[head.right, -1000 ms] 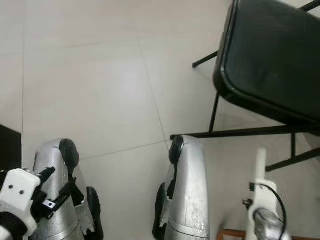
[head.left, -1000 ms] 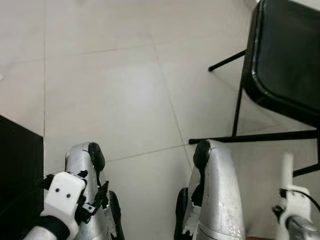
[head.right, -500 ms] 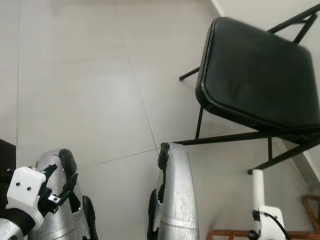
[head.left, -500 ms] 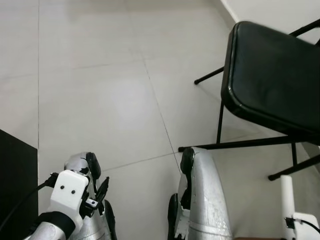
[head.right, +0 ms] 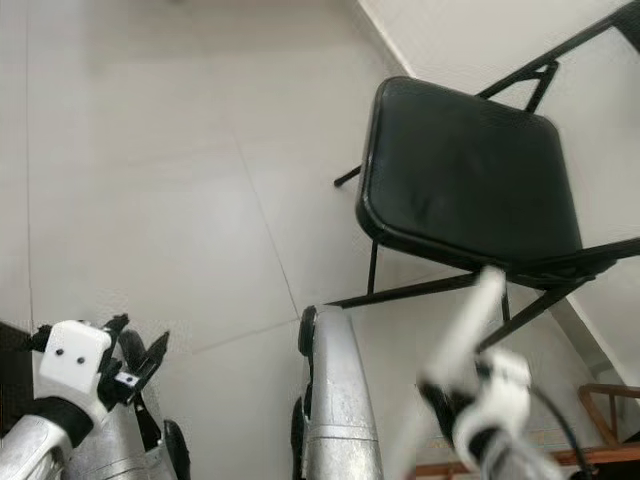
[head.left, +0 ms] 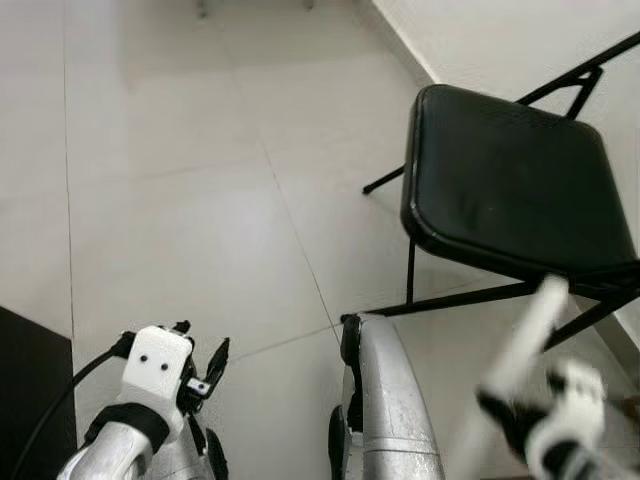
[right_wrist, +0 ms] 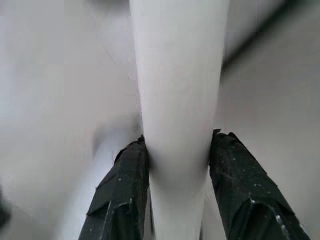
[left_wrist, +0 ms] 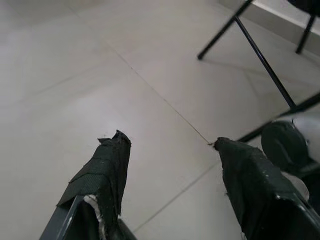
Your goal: Building children table
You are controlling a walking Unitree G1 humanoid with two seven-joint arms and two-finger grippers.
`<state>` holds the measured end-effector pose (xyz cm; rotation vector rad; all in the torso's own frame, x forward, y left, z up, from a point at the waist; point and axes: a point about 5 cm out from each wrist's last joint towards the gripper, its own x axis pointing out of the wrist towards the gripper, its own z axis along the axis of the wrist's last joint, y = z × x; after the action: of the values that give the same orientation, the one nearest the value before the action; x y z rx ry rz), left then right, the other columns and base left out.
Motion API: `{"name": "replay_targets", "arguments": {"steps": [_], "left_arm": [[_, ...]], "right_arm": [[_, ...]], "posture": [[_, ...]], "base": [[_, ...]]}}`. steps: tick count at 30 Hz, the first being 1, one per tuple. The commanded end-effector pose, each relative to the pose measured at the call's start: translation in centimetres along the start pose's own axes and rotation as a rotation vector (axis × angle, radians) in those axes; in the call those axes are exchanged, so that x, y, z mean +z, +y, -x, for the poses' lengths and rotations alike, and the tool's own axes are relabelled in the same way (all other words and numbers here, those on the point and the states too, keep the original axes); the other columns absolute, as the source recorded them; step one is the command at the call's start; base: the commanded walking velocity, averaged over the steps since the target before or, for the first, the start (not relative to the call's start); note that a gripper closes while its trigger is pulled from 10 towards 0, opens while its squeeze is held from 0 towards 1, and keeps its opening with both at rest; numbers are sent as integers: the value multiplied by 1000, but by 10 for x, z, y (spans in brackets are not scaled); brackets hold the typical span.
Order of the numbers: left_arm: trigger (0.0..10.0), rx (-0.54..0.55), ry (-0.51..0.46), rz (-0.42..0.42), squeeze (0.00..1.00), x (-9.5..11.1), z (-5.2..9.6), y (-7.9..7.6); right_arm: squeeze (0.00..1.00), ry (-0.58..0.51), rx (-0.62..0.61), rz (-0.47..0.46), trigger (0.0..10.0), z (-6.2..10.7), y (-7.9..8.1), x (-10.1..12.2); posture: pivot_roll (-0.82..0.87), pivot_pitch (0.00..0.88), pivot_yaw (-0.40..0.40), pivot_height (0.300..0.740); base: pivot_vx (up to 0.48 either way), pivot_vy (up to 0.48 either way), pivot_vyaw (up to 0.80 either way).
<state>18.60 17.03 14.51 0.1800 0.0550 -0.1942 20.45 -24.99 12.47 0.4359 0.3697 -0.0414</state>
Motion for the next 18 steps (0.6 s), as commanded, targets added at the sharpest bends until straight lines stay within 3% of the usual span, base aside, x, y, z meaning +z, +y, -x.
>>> {"name": "replay_targets", "arguments": {"steps": [1,5,8,14,18], "left_arm": [[10000,-8,28,-3,0,-9,1,-3],[10000,7,14,-17,0,-8,-2,2],[10000,10,11,-19,0,-8,-3,4],[10000,6,-14,-28,0,-8,-12,5],[10000,2,-47,-41,0,-3,-23,6]], "right_arm": [[0,-56,-69,-6,0,5,-4,9],[0,-160,-75,-38,0,2,6,26],[0,-177,-71,-43,0,2,8,29],[0,-286,-36,-3,0,-1,27,52],[0,-377,49,11,0,-13,44,83]], "posture": [[-135,172,-117,520],[-118,143,-112,535],[-118,143,-112,540],[-122,110,-83,565],[-114,87,-70,585]], "base": [[0,0,0],[0,0,0],[0,0,0],[0,0,0],[0,0,0]]}}
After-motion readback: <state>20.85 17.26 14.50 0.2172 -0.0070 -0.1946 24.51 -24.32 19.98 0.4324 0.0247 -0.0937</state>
